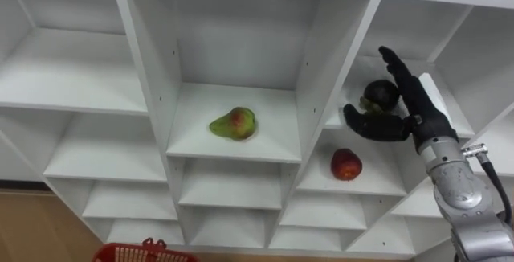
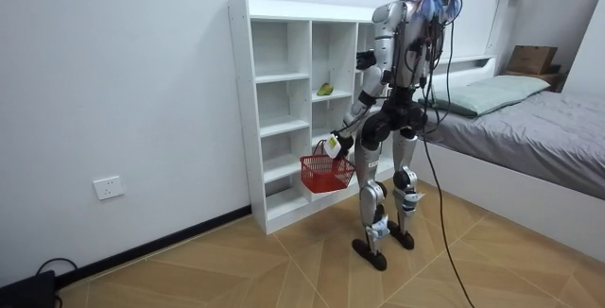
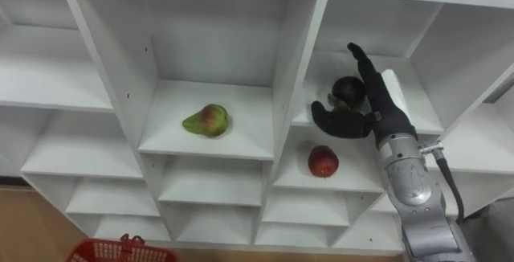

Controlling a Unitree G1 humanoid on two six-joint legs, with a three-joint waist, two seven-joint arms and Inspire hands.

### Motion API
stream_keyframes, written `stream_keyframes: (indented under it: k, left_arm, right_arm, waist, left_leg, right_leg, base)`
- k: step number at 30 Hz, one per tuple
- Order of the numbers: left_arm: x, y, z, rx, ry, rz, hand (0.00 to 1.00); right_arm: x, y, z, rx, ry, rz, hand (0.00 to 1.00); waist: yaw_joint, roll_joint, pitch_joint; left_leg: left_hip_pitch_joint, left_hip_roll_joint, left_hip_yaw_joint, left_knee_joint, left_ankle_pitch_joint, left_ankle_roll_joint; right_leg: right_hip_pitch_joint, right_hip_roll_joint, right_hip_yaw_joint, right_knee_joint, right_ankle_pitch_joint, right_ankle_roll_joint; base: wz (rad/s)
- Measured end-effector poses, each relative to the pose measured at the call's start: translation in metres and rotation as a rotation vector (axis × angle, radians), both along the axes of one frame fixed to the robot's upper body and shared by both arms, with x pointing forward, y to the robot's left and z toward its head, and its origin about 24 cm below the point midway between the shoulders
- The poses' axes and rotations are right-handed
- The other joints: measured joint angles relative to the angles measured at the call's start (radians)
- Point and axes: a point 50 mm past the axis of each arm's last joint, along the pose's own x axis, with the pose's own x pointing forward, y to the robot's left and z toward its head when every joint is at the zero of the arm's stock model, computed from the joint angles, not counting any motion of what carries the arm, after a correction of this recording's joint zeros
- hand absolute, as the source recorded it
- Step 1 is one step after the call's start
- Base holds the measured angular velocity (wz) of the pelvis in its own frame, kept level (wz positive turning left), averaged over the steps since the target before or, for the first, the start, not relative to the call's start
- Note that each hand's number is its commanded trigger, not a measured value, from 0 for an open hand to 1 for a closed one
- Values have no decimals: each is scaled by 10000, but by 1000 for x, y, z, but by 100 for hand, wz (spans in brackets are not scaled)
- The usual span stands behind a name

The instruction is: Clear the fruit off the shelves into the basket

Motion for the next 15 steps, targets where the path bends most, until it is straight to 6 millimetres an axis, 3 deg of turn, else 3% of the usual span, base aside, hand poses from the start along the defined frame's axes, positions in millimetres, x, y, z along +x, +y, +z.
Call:
stream_keyframes:
  k: [11,14,15]
  left_arm:
    - [0,0,0,28,17,16,100]
    - [0,1,0,51,51,10,100]
    - [0,1,0,53,69,-46,100]
  right_arm:
    - [-1,-2,-9,598,454,108,0]
    - [1,-3,-12,696,609,150,100]
    - [1,-3,-13,706,662,170,100]
  waist:
    - [-71,78,-95]
    - [-65,19,-135]
    - [-64,3,-144]
  left_leg:
    - [6,-1,-5,81,1,2]
    - [16,1,-5,96,1,2]
    - [25,1,-7,106,0,2]
  right_leg:
    - [6,-10,-32,20,1,1]
    - [15,-9,-30,26,2,1]
    - [23,-10,-31,32,2,1]
  base:
    - [0]
    - [0]
    - [0]
